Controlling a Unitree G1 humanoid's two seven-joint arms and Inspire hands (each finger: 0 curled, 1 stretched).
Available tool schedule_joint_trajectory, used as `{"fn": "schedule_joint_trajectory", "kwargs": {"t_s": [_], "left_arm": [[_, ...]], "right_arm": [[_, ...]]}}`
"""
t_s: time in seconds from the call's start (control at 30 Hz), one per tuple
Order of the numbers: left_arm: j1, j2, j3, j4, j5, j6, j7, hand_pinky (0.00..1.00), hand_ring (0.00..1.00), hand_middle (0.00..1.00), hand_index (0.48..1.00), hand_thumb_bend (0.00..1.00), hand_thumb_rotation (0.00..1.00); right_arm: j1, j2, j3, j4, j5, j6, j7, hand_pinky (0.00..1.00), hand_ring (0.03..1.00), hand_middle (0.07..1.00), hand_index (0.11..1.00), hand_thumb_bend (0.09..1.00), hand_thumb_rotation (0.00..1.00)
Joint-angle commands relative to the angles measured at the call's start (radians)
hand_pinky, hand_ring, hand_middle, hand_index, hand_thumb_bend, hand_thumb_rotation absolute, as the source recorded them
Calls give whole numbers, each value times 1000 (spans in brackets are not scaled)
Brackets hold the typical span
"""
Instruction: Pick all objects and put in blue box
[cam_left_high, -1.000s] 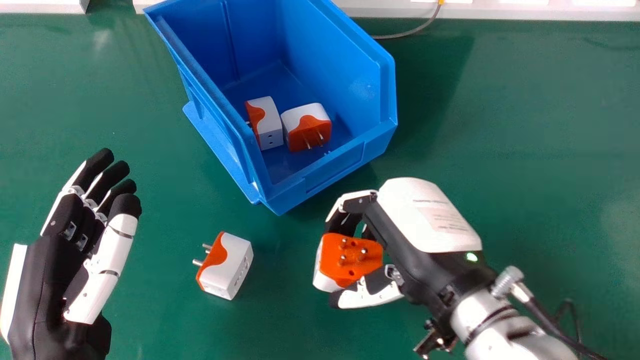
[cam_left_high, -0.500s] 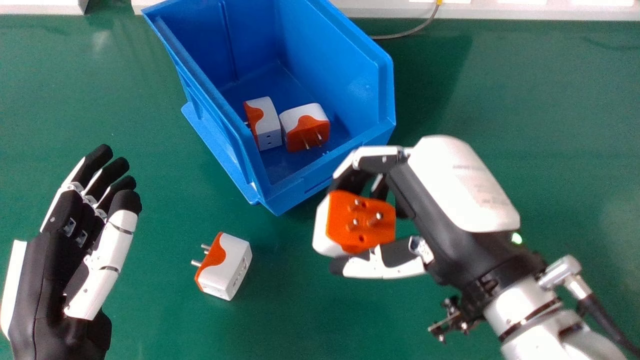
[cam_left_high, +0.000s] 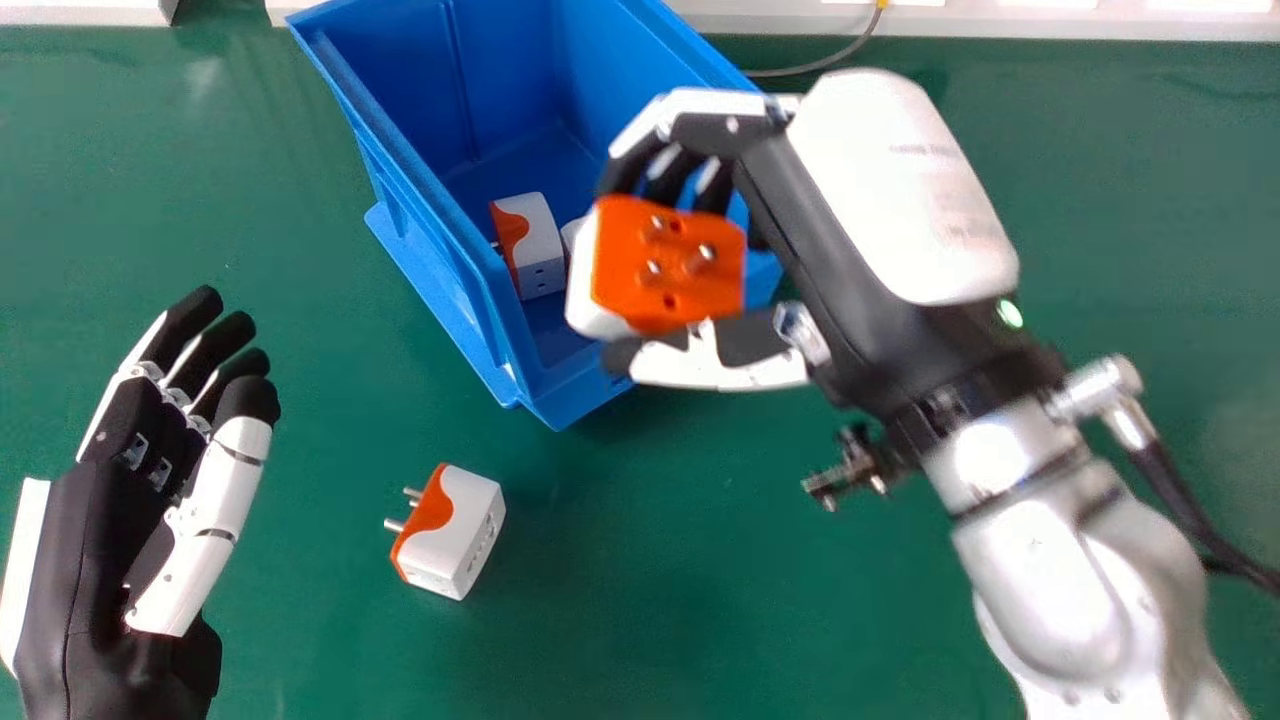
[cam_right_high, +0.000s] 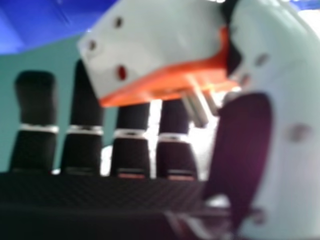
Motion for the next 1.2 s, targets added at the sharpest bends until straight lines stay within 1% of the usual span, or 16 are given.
{"fn": "schedule_joint_trajectory", "kwargs": {"t_s": [0.0, 0.07, 0.17, 0.2, 0.27, 0.3, 0.43, 0.5, 0.57, 0.6, 0.7, 0.83, 0.9, 1.0, 1.03, 1.17], "left_arm": [[-2, 5, 6, -5, -4, -16, -6, 840, 858, 866, 859, 446, 419], [-3, 3, 6, -5, 2, -18, -5, 842, 858, 865, 858, 446, 414], [-6, 1, 6, 2, 2, -24, -10, 844, 858, 865, 857, 447, 411], [-7, 0, 7, 4, 2, -24, -9, 844, 858, 865, 857, 447, 411], [-4, -4, 4, -5, 10, -14, 1, 847, 859, 866, 858, 444, 408], [-3, -5, 3, -10, 11, -10, 4, 850, 860, 866, 857, 443, 406], [-2, -2, 3, -10, 8, -10, 2, 854, 861, 866, 858, 443, 404], [-2, -1, 5, -6, 4, -12, 0, 857, 862, 866, 859, 443, 404], [0, 0, 5, -7, 12, -13, 2, 857, 862, 866, 859, 443, 404], [0, 0, 5, -5, 13, -15, 2, 857, 862, 866, 859, 443, 404], [-3, 3, 7, 2, 9, -18, -3, 859, 863, 866, 861, 441, 406], [-7, 1, 8, 6, 4, -22, -6, 861, 864, 868, 863, 438, 408], [-8, 4, 10, 11, 7, -27, -10, 863, 865, 868, 863, 435, 407], [-6, 3, 9, 4, 10, -20, -7, 865, 866, 869, 866, 431, 407], [-4, 1, 8, -1, 15, -18, -3, 865, 866, 869, 866, 431, 407], [-2, 1, 4, -8, 18, -12, -1, 865, 866, 869, 865, 428, 409]], "right_arm": [[-85, 18, 5, 39, -23, -20, -32, 287, 402, 506, 546, 487, 0], [-139, 30, 13, 96, -39, -9, -41, 287, 403, 508, 545, 487, 0], [-218, 59, 22, 191, -51, 14, -51, 288, 406, 513, 542, 487, 0], [-244, 71, 22, 226, -45, 19, -54, 288, 406, 513, 542, 487, 0], [-304, 96, 23, 319, -33, 28, -74, 291, 410, 520, 538, 488, 0], [-328, 105, 23, 361, -28, 28, -89, 286, 412, 525, 538, 487, 0], [-463, 112, 43, 561, -62, 46, -132, 284, 415, 530, 537, 487, 0], [-524, 121, 47, 649, -54, 55, -152, 280, 416, 535, 537, 486, 0], [-581, 125, 48, 744, -28, 32, -183, 280, 416, 535, 537, 486, 0], [-604, 127, 50, 786, -23, 24, -199, 280, 416, 535, 537, 486, 0], [-665, 128, 63, 895, -19, 5, -238, 276, 419, 543, 531, 486, 0], [-750, 131, 94, 1061, -30, -11, -294, 284, 422, 545, 527, 487, 0], [-776, 138, 99, 1123, -20, -19, -320, 289, 424, 546, 523, 488, 0], [-814, 138, 112, 1202, -12, -37, -338, 294, 426, 547, 522, 488, 0], [-826, 141, 114, 1228, -7, -41, -343, 294, 426, 547, 522, 488, 0], [-871, 148, 131, 1329, -1, -44, -359, 302, 430, 549, 520, 489, 0]]}}
